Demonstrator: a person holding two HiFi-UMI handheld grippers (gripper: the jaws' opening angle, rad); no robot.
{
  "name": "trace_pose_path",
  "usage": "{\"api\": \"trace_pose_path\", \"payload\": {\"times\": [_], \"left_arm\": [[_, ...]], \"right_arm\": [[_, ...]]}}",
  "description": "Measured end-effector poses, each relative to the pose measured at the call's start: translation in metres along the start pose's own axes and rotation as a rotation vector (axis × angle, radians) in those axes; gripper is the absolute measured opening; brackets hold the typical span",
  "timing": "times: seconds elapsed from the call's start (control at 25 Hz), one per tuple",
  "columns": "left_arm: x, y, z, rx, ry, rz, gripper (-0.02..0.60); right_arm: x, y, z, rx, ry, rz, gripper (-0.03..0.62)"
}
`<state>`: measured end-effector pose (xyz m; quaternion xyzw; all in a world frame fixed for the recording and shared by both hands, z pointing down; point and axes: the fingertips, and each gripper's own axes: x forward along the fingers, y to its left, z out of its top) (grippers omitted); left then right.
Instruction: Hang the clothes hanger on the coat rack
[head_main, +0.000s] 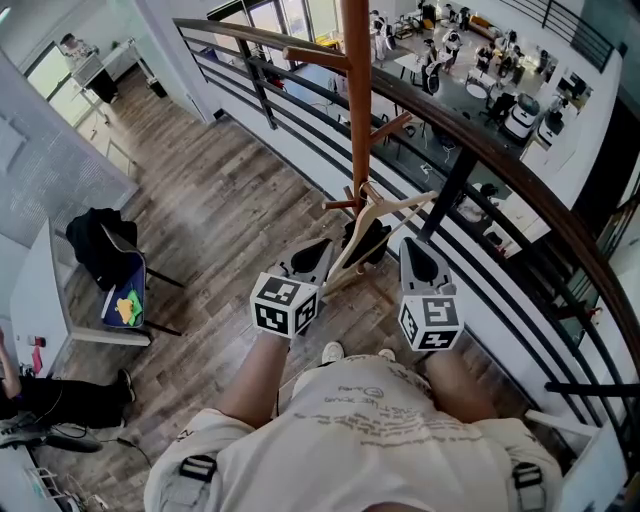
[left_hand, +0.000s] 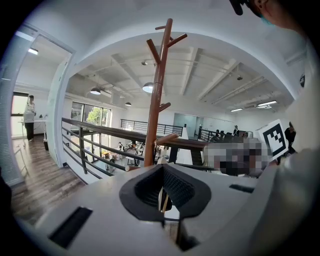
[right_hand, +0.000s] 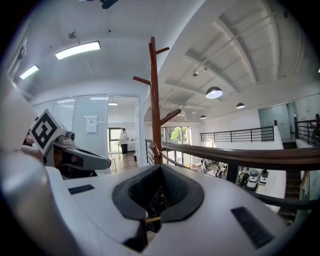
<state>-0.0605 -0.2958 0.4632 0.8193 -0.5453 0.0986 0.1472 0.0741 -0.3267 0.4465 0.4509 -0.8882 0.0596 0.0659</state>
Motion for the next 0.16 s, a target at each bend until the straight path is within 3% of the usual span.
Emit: {"api": "trace_pose_path", "payload": {"times": [0.16], "left_arm": [[0.0005,0.0008,-0.0014,0.000,0.006,-0.005,0.005]], "right_arm": [[0.0006,0.0015,0.0000,-0.004,0.001,0.000,0.002]]}}
